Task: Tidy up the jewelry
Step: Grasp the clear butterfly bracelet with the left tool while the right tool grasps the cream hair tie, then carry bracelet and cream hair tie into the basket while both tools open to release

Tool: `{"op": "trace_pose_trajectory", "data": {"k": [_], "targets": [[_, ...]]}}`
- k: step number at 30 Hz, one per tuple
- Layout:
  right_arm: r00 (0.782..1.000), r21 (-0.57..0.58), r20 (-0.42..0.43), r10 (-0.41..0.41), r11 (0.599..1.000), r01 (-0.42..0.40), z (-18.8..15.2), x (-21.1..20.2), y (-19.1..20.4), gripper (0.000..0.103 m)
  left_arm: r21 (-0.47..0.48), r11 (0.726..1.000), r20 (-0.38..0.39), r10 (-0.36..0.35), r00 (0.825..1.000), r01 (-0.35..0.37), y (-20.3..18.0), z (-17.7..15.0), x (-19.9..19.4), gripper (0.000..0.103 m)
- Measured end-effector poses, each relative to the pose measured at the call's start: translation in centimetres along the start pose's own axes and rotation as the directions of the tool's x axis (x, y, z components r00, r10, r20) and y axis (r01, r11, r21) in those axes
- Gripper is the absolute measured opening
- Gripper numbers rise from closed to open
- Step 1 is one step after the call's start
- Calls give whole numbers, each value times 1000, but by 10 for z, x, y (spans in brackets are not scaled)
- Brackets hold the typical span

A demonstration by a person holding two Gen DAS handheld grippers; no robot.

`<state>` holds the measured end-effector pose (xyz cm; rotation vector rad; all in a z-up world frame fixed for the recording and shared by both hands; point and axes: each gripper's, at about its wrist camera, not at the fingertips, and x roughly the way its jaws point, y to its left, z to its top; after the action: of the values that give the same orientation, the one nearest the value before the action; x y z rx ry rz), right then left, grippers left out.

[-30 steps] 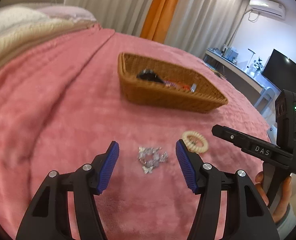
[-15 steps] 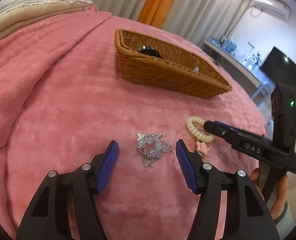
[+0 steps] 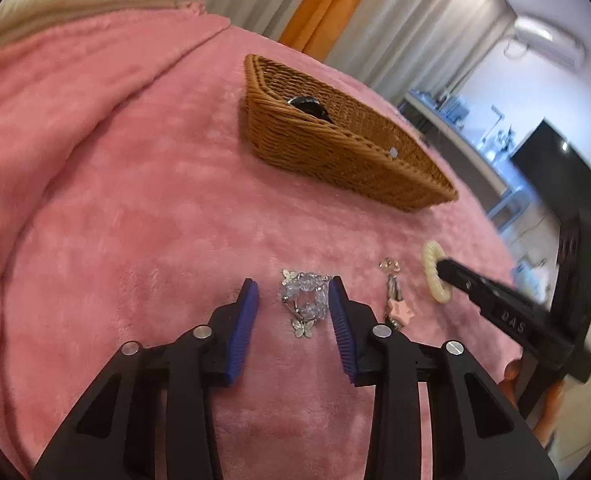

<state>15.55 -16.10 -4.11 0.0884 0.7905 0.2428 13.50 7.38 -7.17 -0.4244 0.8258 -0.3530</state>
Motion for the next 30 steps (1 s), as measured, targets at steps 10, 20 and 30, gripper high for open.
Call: {"op": "trace_pose_trajectory", "data": {"k": [10, 20, 30], "targets": [[998, 5, -37, -43, 999, 43, -9, 7, -13, 10, 121, 986, -41, 122, 992, -116, -26, 0, 15, 30], [999, 59, -43, 24, 998, -22, -12, 9, -23, 11, 68, 998, 23, -14, 1000, 12, -12, 0, -2, 7], [998, 2, -67, 2, 1000, -2, -7, 14, -11, 13, 51, 996, 85, -71, 994, 67, -15, 0, -12, 7]]}}
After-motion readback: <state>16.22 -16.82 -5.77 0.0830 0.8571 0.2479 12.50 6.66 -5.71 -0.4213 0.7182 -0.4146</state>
